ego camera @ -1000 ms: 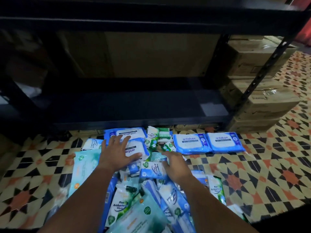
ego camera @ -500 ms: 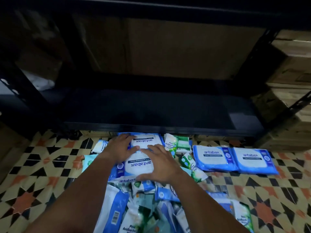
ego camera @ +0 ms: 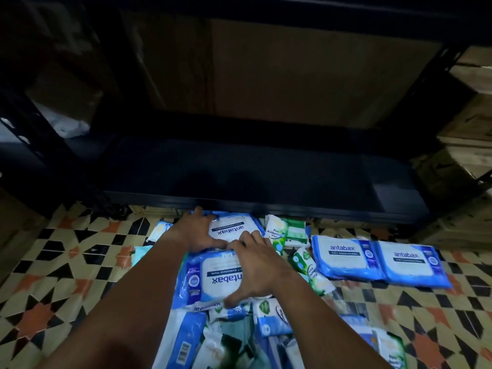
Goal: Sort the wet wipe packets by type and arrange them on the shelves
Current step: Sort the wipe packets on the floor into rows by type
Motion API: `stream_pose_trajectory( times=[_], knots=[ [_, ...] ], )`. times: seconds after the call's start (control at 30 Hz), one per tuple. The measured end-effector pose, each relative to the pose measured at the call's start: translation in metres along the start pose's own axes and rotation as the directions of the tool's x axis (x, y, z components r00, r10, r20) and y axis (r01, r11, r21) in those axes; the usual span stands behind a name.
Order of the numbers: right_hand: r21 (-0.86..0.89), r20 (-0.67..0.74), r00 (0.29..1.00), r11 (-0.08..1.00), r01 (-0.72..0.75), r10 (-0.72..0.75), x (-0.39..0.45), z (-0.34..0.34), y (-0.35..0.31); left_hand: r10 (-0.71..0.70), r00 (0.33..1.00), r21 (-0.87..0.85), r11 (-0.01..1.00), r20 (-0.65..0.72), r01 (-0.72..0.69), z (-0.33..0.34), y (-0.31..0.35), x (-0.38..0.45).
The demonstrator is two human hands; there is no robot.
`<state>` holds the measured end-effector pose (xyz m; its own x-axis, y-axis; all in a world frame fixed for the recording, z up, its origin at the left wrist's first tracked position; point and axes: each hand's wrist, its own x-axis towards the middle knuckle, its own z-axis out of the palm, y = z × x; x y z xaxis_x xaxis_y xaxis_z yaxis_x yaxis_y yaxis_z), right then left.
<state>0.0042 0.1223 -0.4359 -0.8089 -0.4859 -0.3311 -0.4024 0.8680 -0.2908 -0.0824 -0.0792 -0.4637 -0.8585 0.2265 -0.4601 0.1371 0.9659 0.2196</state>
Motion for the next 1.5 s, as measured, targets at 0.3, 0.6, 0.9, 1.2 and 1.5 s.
stream_pose_trajectory(
  times=[0.3,0.6,0.9,1.2,1.5],
  knots=[
    [0.145,-0.002,0.996,0.985,-0.091,0.092,-0.052,-0.012,0.000,-0.163,0.983,-0.058,0.986,-0.084,0.158,-0.004,-0.021,-0.054],
    [0.293,-0.089,0.852,0.831,-0.473,0.516,-0.078,-0.005,-0.001,-0.210,0.977,-0.116,0.972,-0.044,0.204,-0.001,-0.011,-0.121],
    [0.107,-0.068,0.875,0.875,-0.472,0.480,-0.070,-0.006,0.010,0.023,0.998,0.310,0.951,-0.059,-0.003,0.000,-0.003,-0.105],
    [-0.457,0.182,0.907,0.784,0.420,-0.379,-0.055,-0.007,0.035,0.469,0.863,0.798,0.438,0.191,-0.414,0.005,-0.018,-0.067],
    [-0.420,0.207,0.905,0.801,0.426,-0.373,-0.040,0.013,0.042,0.494,0.847,0.700,0.535,0.196,-0.473,0.020,-0.043,-0.053]
  ],
)
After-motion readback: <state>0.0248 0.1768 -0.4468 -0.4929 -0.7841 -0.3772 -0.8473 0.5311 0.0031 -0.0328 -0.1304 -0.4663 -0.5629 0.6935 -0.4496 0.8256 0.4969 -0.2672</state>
